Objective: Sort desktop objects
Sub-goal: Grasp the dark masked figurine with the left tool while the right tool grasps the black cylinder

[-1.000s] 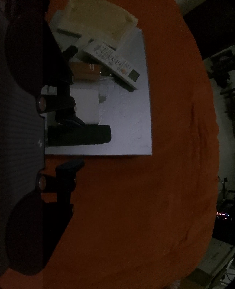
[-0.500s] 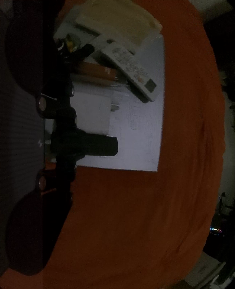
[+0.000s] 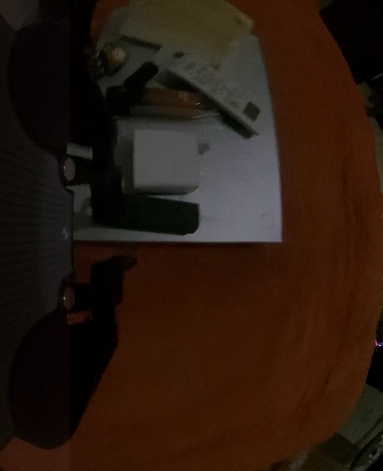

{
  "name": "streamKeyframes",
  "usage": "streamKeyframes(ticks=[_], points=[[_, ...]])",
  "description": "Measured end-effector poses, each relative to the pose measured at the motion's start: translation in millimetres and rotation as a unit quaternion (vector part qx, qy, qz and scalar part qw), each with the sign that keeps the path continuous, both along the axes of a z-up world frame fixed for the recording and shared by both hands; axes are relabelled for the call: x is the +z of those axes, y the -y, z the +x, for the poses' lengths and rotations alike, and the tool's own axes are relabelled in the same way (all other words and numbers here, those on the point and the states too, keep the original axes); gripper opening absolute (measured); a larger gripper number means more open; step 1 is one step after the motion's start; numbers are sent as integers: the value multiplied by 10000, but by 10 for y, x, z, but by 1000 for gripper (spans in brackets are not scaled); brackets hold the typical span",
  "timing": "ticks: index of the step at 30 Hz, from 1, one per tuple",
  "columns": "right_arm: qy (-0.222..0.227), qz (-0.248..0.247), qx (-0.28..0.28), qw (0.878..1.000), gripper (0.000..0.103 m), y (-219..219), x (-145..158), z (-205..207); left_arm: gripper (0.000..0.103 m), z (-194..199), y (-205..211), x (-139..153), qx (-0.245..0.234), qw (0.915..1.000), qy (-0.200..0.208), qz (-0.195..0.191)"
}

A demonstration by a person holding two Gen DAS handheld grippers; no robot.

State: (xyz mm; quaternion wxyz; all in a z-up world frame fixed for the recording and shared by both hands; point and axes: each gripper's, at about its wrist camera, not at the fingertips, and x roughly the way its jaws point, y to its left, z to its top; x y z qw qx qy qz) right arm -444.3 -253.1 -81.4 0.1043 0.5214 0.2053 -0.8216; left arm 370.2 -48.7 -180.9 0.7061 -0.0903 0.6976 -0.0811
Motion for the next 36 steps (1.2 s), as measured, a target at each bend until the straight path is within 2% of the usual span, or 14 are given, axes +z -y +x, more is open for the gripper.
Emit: streamKeyframes(ticks=[3, 12, 14, 15, 16, 17, 23, 26, 27, 28, 31, 33, 34, 36], points=[[-21, -158, -65, 9999, 51, -12, 19, -29, 55, 58, 56, -2, 101, 9999, -17, -55], [-107, 147, 193, 9996, 47, 124, -108, 0, 54, 127, 211, -46, 416, 9987, 77, -286], [-144, 267, 291, 9991, 41, 161, -147, 7, 54, 154, 236, -65, 528, 9980, 133, -320], [-127, 249, 358, 9990, 29, 177, -163, 12, 53, 166, 264, -83, 578, 9977, 145, -328], [-114, 241, 392, 9989, 29, 188, -174, 15, 53, 166, 284, -118, 611, 9975, 150, -323], [-142, 280, 390, 9987, 28, 206, -179, 30, 47, 134, 275, -174, 623, 9975, 157, -306], [-5, 375, 240, 9990, 28, 189, -186, 142, 26, 119, 365, -166, 251, 9991, 315, -107], [101, 362, 221, 9991, 28, 161, -194, 208, 26, 83, 387, -102, -187, 9989, 358, 240], [102, 325, -142, 9993, 28, 174, -198, 268, 27, 43, 361, -79, -473, 9975, 360, 387], [120, 328, -194, 9992, 28, 182, -199, 293, 31, 33, 386, -78, -771, 9954, 293, 487], [148, 309, -224, 9992, 28, 206, -181, 348, 34, 19, 224, -19, -776, 9946, 339, 597], [148, 299, -225, 9992, 28, 207, -166, 358, 53, 52, 193, -29, -640, 9959, 356, 527], [158, 286, -248, 9992, 29, 199, -168, 347, 66, 67, 190, -26, -584, 9960, 429, 530], [175, 249, -307, 9991, 29, 189, -180, 315, 68, 100, 186, -20, -478, 9959, 564, 527]])
